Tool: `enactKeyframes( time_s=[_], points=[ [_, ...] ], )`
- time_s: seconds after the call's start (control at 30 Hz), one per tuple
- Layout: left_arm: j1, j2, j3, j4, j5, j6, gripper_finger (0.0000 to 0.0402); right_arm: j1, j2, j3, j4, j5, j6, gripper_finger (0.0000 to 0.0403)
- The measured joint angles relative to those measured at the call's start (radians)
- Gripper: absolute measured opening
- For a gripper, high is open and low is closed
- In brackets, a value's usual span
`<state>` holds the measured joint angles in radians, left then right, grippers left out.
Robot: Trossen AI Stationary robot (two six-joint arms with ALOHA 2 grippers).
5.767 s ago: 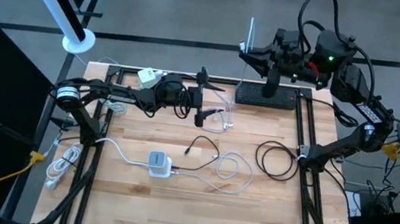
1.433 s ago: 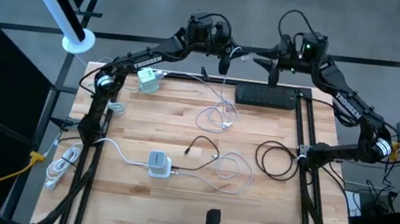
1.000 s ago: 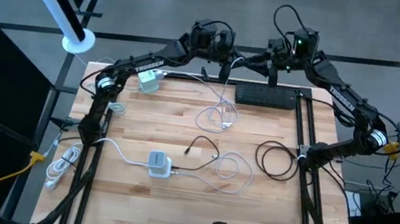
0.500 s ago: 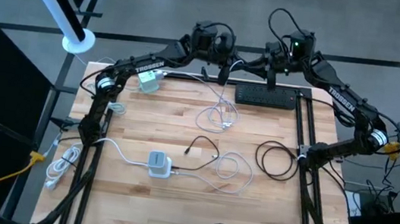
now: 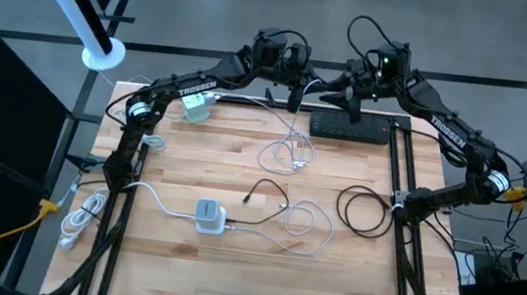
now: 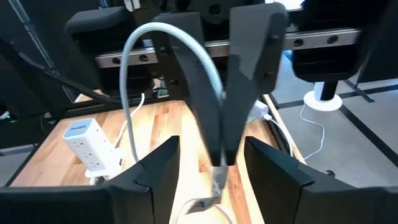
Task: Insert USB
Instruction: Insert the white charger cable into the black outlet extension
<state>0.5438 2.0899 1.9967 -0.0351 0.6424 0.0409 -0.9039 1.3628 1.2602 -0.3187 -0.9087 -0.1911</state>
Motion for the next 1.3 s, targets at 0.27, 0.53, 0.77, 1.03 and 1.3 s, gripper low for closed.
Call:
enactKeyframes(
  time_s=[0.27,0.53,0.77,1.03,1.3],
  points=[
    [0.000,0.000,-0.003,-0.001,0.003,-0.004,0.0000,0.000,0.000,0.000,-0.001,0.019,-0.007,0.0058],
    [0.001,0.000,-0.004,0.020,-0.008,0.003,0.0000,-0.001,-0.001,0.000,-0.014,0.041,-0.033,0.0015],
    [0.002,-0.005,0.002,0.013,-0.004,0.007,0.0034,-0.002,-0.001,0.000,-0.019,0.063,-0.063,0.0012],
    [0.007,-0.043,0.004,-0.201,0.002,0.104,0.0131,-0.051,-0.001,-0.034,-0.005,0.074,-0.123,0.0010],
    [0.018,-0.067,0.004,-0.594,0.079,0.232,0.0186,-0.107,0.000,-0.262,0.203,0.042,-0.123,0.0009]
  ],
)
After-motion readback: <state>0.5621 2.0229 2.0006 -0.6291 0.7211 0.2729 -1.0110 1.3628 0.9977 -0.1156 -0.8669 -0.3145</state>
